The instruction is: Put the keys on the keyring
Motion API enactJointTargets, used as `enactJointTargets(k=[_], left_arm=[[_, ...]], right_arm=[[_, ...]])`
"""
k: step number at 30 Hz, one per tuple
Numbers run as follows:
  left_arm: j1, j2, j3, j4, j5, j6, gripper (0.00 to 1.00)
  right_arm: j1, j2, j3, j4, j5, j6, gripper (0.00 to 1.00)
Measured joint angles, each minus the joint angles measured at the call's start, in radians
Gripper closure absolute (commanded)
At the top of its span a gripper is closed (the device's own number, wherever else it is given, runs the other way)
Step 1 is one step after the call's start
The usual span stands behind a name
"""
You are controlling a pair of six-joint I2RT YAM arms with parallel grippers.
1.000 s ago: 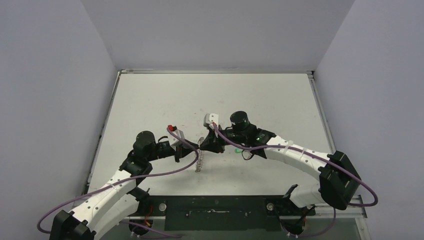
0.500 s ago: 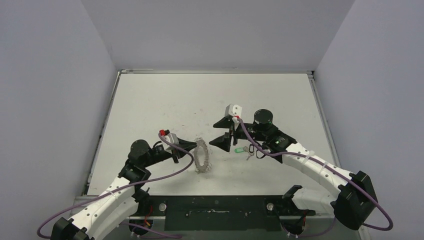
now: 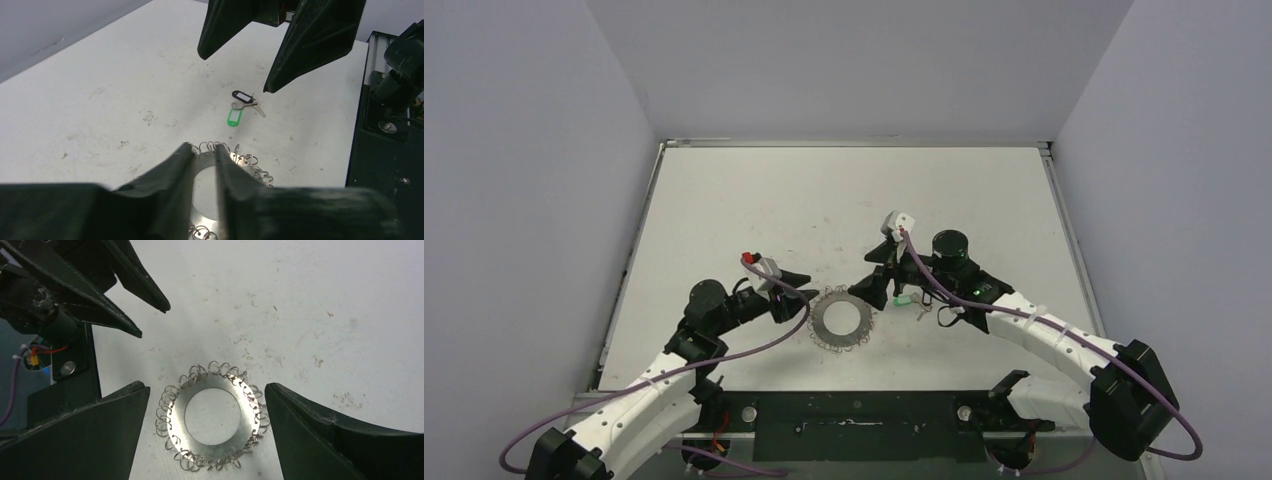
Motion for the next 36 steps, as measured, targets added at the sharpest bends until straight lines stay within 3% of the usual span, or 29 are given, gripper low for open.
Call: enactJointTargets(k=[2, 10, 14, 21, 29, 36], left_arm=[[0.0, 0.03, 0.0, -0.013, -0.023, -0.035, 0.56], [0.0, 0.179, 0.008, -0.06, -0.143, -0.213, 0.53], [0.0, 0.238, 0.034, -0.119, -0.208, -0.307, 0.53], [0.0, 0.359, 0.121, -0.269, -0.266, -0.418, 0.54], [0.0, 0.473, 0.154, -0.361, -0.275, -0.478, 0.55], [0.0, 0.531, 0.176, -0.423, -0.28, -0.504, 0.56]], right_arm=[[-0.007, 0.0, -0.018, -0.002, 0.048, 0.037, 0.0], [-0.114, 0.085, 0.011, -0.116, 0.255, 0.235, 0.0], [-0.162, 0.206, 0.036, -0.211, 0.258, 0.293, 0.0], [-0.148, 0.275, -0.043, -0.208, 0.211, 0.401, 0.01], [-0.051, 0.429, 0.031, -0.171, 0.185, 0.442, 0.1], [0.02, 0.509, 0.108, -0.166, 0.186, 0.446, 0.23]])
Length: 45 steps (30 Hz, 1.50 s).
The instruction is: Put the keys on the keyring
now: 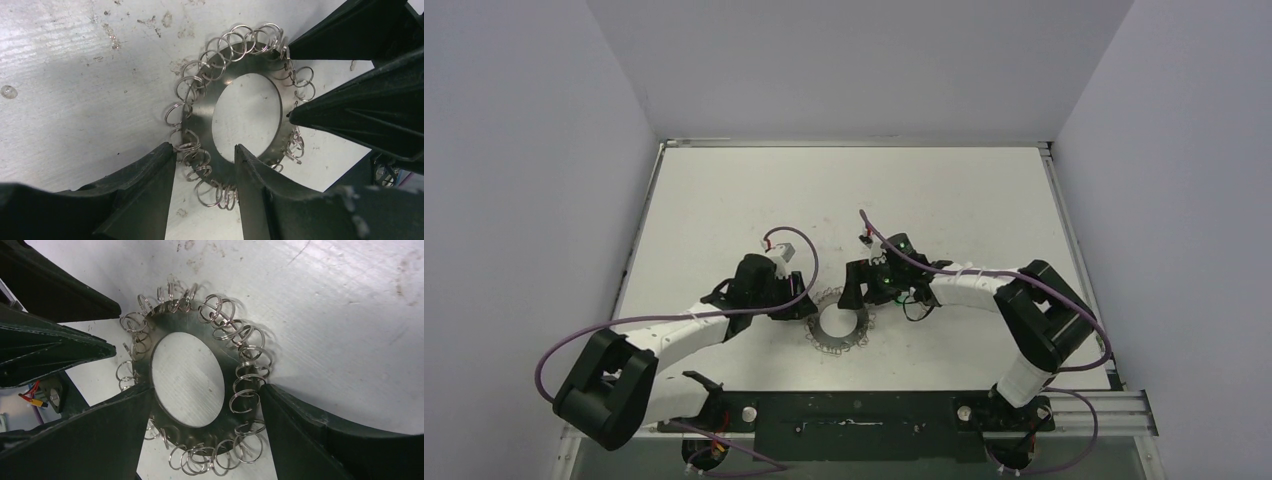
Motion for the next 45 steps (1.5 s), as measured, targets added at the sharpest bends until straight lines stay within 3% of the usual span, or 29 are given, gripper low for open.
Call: enactJointTargets(k=[8, 16, 26, 34, 45], left_arm=[[0.0, 0.039, 0.005, -0.028, -0.005, 0.0, 0.59], [0.0, 0.084, 0.03, -0.035, -0.007, 0.016, 0.61], [0.0, 0.082, 0.043, -0.045, -0.016, 0.058, 0.61], [-0.009, -0.07, 0.001, -0.042, -0.029, 0.055, 0.61], [-0.083, -0.286, -0.132, 0.048, -0.032, 0.055, 0.62]], right_arm=[[0.029, 0.028, 0.022, -0.002, 0.0, 0.003, 0.3], [0.029, 0.013, 0.024, -0.042, 0.01, -0.012, 0.27], [0.034, -0.117, -0.01, -0.181, 0.075, -0.056, 0.24], [0.145, -0.17, -0.025, -0.283, 0.117, -0.074, 0.4], [0.273, -0.297, -0.076, -0.386, 0.275, -0.006, 0.44]])
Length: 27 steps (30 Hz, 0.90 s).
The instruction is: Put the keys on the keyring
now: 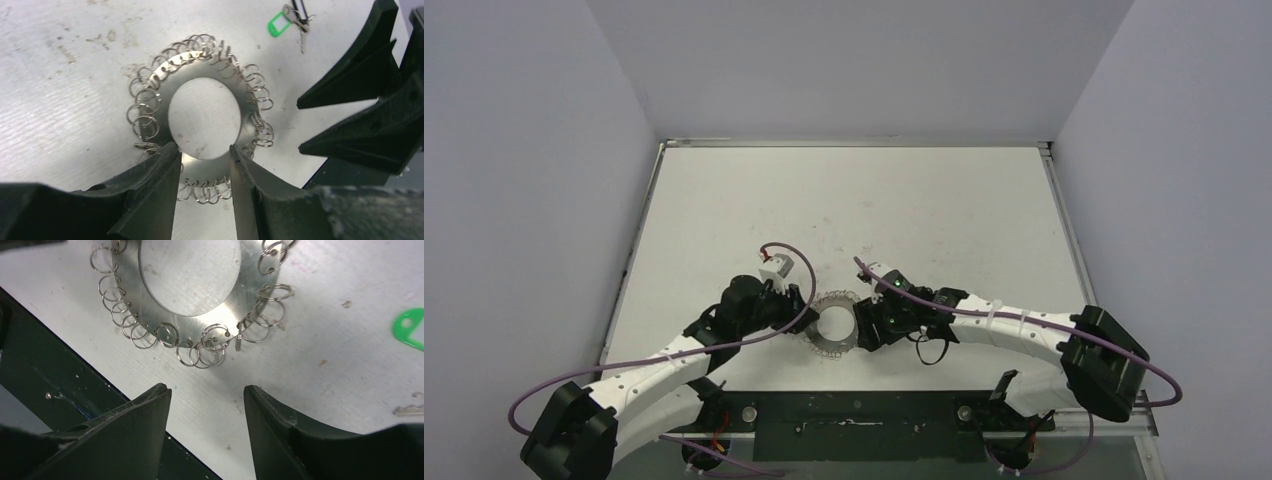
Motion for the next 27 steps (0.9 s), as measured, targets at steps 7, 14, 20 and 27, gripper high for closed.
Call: enactJointTargets(k=[7, 14, 20, 27], left_arm=[[-0.105, -0.026, -0.045, 0.117, 0.005, 0.052, 0.63], [-0.139, -0.003, -0.042, 0.137, -0.04, 0.045, 0.63], [-0.14, 0.01, -0.002, 0.044, -0.146, -0.008, 0.63], [-0.14, -0.031, 0.055, -0.167, -0.343, -0.093, 0.63]], right_arm=[[0.001, -0.079, 0.0, -0.032, 0.116, 0.046, 0.48], [0.034, -0.043, 0.046, -0.122, 0.227, 0.069, 0.53], [0.108, 0.032, 0.158, -0.172, 0.323, 0.072, 0.56], [0.168, 0.165, 0.272, -0.179, 0.379, 0.072, 0.59]])
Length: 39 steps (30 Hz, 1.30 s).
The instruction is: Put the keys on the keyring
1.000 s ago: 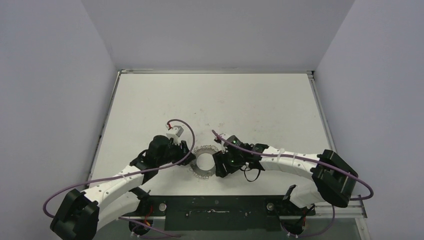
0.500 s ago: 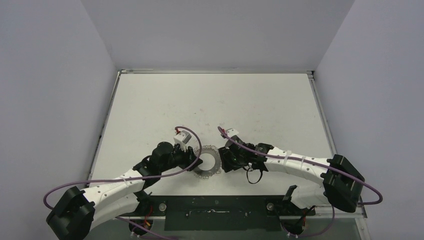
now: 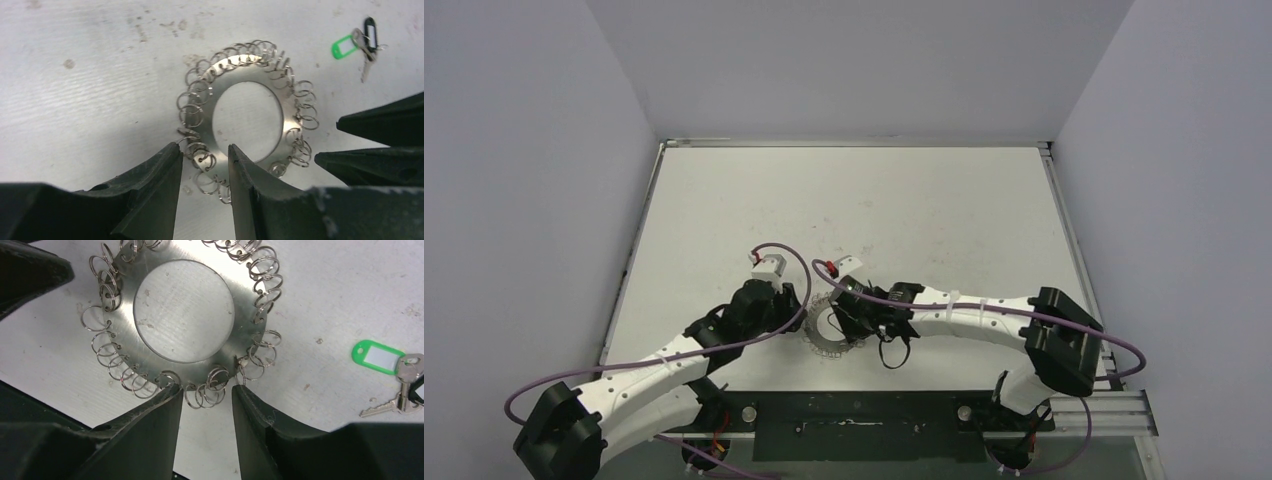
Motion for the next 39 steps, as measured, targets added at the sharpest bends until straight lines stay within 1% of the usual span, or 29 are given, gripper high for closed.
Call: enactJointTargets(k=[4, 7, 14, 19, 25, 29, 31, 35, 39], left_arm=[[0.0, -0.055, 0.0, -0.101, -0.09, -0.06, 0.63], [0.0, -0.1, -0.007, -0.132, -0.126, -0.092, 0.63], [0.0, -0.149, -0.023, -0.174, -0.157, -0.124, 0.63], [0.0, -0.15, -0.023, -0.18, -0.163, -0.125, 0.63], [0.0, -0.15, -0.023, -0.18, -0.17, -0.125, 0.63], [0.0, -0.148, -0.023, -0.18, -0.172, -0.125, 0.63], [0.0, -0.148, -0.023, -0.18, -0.173, -0.125, 0.63], [0.0, -0.148, -0.023, -0.18, -0.173, -0.122, 0.64], [0.0, -0.151, -0.023, -0.18, -0.173, -0.116, 0.64]], right_arm=[[0.017, 0.078, 0.032, -0.005, 0.014, 0.0, 0.64], [0.026, 0.127, 0.045, -0.011, 0.024, 0.0, 0.65], [0.035, 0.188, 0.071, -0.034, 0.034, 0.008, 0.66], [0.049, 0.2, 0.091, -0.061, 0.057, 0.008, 0.7], [0.079, 0.232, 0.119, -0.118, 0.115, 0.016, 0.81], [0.094, 0.245, 0.137, -0.161, 0.156, 0.029, 0.83], [0.098, 0.249, 0.142, -0.173, 0.171, 0.035, 0.87], [0.098, 0.25, 0.147, -0.194, 0.196, 0.037, 1.0], [0.098, 0.25, 0.159, -0.21, 0.21, 0.028, 1.0]])
